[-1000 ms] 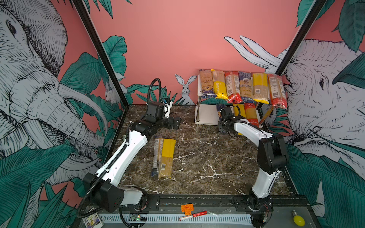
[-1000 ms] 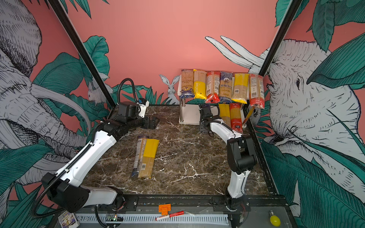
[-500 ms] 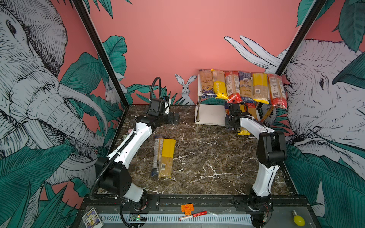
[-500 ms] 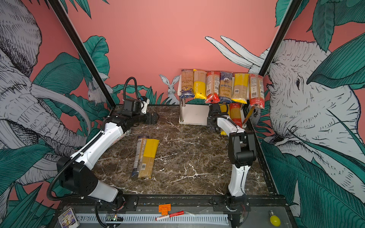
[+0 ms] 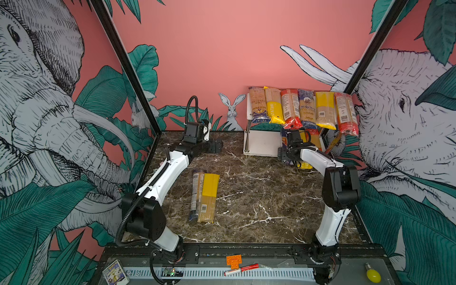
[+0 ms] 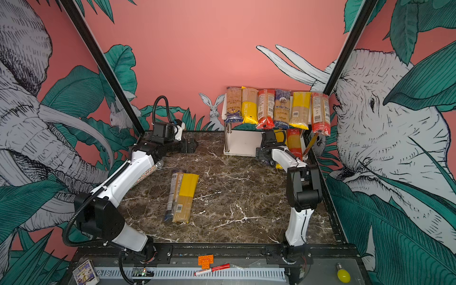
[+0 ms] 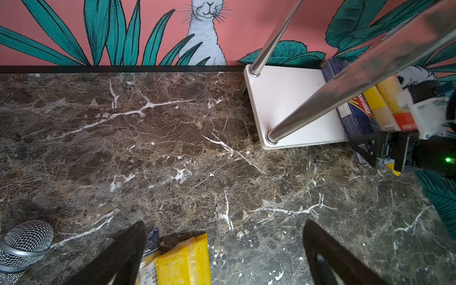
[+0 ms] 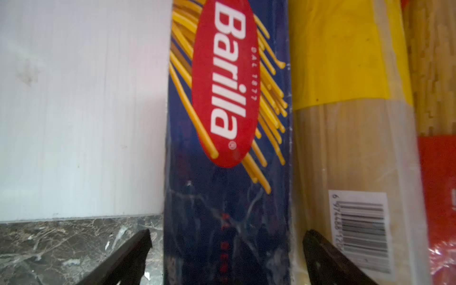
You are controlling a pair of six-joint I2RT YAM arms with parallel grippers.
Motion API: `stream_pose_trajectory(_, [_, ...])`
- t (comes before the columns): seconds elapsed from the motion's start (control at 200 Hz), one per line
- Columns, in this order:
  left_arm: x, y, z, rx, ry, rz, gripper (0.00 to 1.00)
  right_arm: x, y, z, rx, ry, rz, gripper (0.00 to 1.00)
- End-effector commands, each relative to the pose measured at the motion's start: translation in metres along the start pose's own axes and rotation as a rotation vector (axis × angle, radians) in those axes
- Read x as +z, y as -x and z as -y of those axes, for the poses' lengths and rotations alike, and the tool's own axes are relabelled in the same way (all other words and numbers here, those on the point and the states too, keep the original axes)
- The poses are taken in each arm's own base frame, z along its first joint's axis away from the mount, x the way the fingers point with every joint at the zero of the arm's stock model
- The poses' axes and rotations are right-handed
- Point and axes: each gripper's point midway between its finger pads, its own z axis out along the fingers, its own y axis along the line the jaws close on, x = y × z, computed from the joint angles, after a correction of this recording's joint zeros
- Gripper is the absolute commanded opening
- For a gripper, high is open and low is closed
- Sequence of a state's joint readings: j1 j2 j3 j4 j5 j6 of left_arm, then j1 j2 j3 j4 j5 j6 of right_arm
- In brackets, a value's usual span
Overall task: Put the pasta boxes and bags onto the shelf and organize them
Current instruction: 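Stand the Barilla box upright beside the yellow bag at the shelf, then open the right gripper and draw it back from the Barilla box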
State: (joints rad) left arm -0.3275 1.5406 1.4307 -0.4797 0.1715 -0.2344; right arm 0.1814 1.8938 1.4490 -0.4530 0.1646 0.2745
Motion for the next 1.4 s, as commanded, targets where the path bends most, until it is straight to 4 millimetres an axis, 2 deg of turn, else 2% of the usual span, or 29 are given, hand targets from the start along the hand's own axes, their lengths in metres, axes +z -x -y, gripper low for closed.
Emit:
stream_pose_trajectory(0.0, [-0.023,0.011,0.005,0.023,-0.024,0.059,0.99,-0.027,0.016,0.003,0.046,0.016,0.079,0.97])
stream_pose_trajectory(0.31, [-0.049,-0.006,0.007,0.023,-0.031,0.075,1.00,-0.060,-0.005,-0.010,0.029,0.016,0.096,0.99])
stream_pose_trajectory(0.33, [-0.050,-0.009,0.007,0.022,-0.030,0.072,1.00,-0.056,-0.018,-0.010,0.017,0.006,0.069,0.99])
stream_pose_trajectory(0.47, [-0.060,-0.023,0.005,0.006,-0.028,0.067,0.99,-0.072,-0.037,-0.020,-0.016,0.002,0.065,0.99])
stream_pose_trajectory(0.51, [-0.062,-0.027,0.005,0.000,-0.029,0.063,0.99,-0.070,-0.046,-0.024,-0.027,-0.002,0.046,0.99])
stream_pose_trajectory(0.53, [-0.063,-0.029,0.005,-0.002,-0.029,0.062,0.99,-0.082,-0.044,-0.024,-0.020,0.006,0.070,0.99])
stream_pose_trajectory(0.76, [-0.073,-0.054,0.003,-0.031,-0.030,0.044,0.99,-0.118,-0.071,-0.031,-0.038,0.020,0.088,0.99])
stream_pose_trajectory(0.87, [-0.080,-0.063,0.000,-0.051,-0.019,0.055,0.99,-0.135,-0.079,-0.041,-0.029,0.065,0.103,0.99])
stream_pose_trajectory(0.99, [-0.086,-0.068,-0.004,-0.071,0.001,0.068,0.99,-0.152,-0.078,-0.065,-0.033,0.147,0.126,0.99])
stream_pose_trajectory(1.175, [-0.099,-0.070,-0.014,-0.130,0.062,0.087,0.99,-0.158,-0.083,-0.128,-0.106,0.291,0.104,0.99])
stream_pose_trajectory(1.285, [-0.110,-0.072,-0.011,-0.149,0.059,0.077,0.99,-0.161,-0.097,-0.158,-0.195,0.296,0.070,0.99])
stream_pose_trajectory(1.395, [-0.126,-0.083,-0.020,-0.172,0.123,0.054,0.99,-0.160,-0.122,-0.183,-0.239,0.346,0.040,0.99])
